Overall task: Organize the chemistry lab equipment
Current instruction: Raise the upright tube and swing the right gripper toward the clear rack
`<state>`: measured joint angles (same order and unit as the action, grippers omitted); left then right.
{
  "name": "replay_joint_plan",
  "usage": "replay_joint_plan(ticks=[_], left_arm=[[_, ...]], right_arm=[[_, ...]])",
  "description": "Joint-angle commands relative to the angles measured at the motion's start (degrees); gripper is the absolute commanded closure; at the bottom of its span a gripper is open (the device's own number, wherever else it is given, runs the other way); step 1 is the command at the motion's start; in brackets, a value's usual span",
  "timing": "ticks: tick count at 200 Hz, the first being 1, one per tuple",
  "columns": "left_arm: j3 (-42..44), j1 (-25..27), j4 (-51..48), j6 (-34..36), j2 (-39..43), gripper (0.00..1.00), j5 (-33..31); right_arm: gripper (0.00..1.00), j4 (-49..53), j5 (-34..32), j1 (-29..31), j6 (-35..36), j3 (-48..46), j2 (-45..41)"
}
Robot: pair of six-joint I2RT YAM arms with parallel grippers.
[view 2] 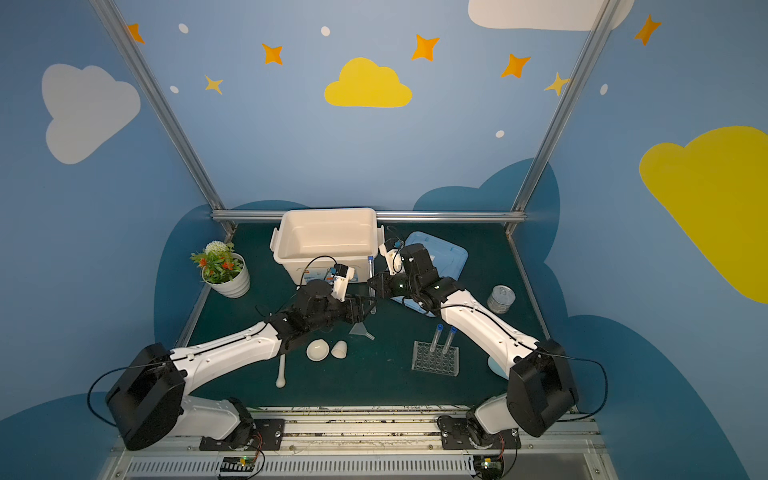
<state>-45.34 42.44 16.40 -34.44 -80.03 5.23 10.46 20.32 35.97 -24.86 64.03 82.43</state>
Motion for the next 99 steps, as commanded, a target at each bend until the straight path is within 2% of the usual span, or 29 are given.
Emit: replay_joint_plan(ticks=[1,99], left_arm=[[-1.81,-0.16,0.62,0.59,-0.72,0.44,0.79],[-2.56,-0.24,1.89,0.06,-2.12,0.55,2.32]], right_arm=[[0.85,-1.05,0.77,0.42,-0.68,-0.56,-1.94],[0.85,-3.47,0.97,0.51,-2.64,-2.86,-3.16]])
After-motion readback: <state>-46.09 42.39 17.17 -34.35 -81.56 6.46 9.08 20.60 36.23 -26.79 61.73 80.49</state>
